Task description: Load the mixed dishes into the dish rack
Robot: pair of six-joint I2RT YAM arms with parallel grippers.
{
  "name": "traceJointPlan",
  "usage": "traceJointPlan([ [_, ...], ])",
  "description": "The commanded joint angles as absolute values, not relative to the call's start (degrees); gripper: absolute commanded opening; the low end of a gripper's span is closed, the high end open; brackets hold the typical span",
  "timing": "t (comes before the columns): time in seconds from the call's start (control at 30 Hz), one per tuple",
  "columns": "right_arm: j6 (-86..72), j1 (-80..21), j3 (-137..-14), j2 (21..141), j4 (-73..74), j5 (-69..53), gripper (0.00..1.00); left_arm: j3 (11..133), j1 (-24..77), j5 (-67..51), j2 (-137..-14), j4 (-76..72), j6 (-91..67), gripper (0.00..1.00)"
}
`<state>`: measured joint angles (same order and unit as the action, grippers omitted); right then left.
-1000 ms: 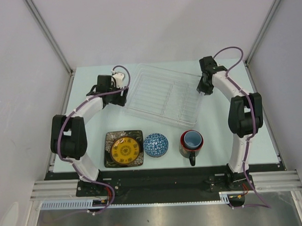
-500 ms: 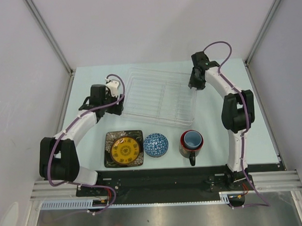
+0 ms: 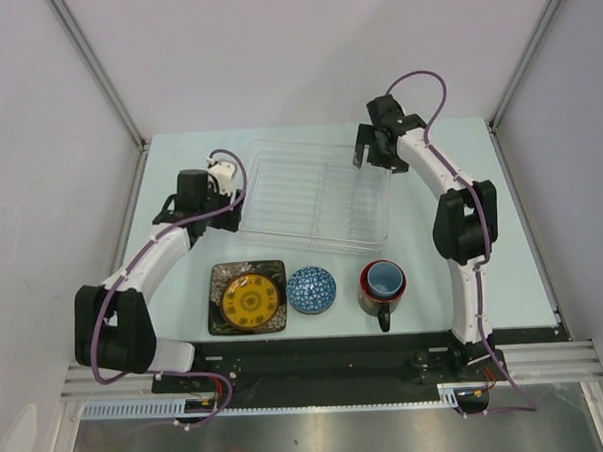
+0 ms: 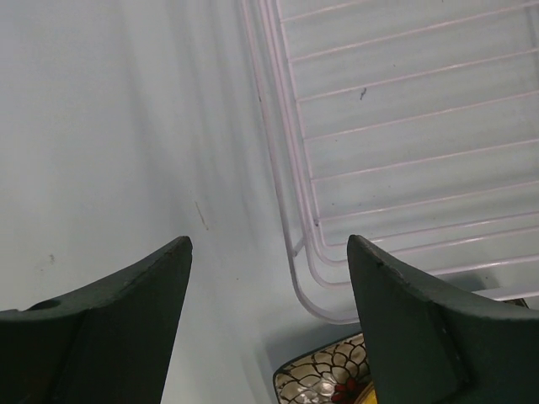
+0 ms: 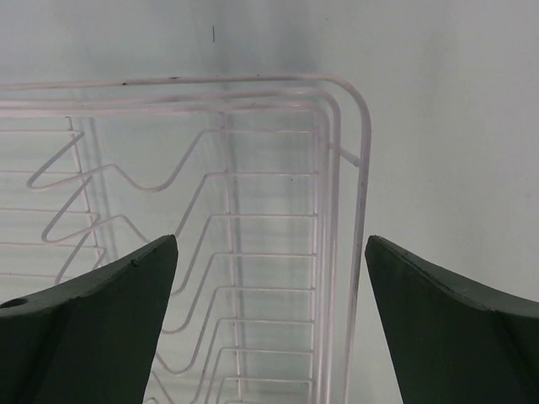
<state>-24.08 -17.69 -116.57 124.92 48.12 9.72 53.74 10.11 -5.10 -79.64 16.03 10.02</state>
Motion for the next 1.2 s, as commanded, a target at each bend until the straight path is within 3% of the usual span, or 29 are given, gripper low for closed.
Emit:
traceJointPlan([
  [0.0, -21.7, -19.3, -118.5, 115.8, 50.7, 16.6, 1.0, 58.8, 10.0, -1.0, -76.6, 15.4, 13.4, 0.8],
  [0.2, -18.6, -27.2, -110.3, 102.3, 51.0, 20.3, 1.0, 66.3, 9.2, -2.5, -75.2, 22.1, 12.5, 0.81],
  [0.47, -24.8, -42.3, -87.7, 83.3, 48.4, 6.5, 0.92, 64.3, 9.2, -3.3, -66.7, 27.0, 12.3, 0.81],
  [0.7, -27.9, -53.2, -76.4, 83.2, 47.6, 8.3, 0.9, 62.7, 9.1, -1.6, -62.0, 28.7, 12.7, 0.82],
  [1.17, -28.0, -56.4, -69.2, 89.5, 39.9, 4.5, 0.75, 62.3, 9.2, -1.4, -60.5, 29.4, 12.3, 0.82],
])
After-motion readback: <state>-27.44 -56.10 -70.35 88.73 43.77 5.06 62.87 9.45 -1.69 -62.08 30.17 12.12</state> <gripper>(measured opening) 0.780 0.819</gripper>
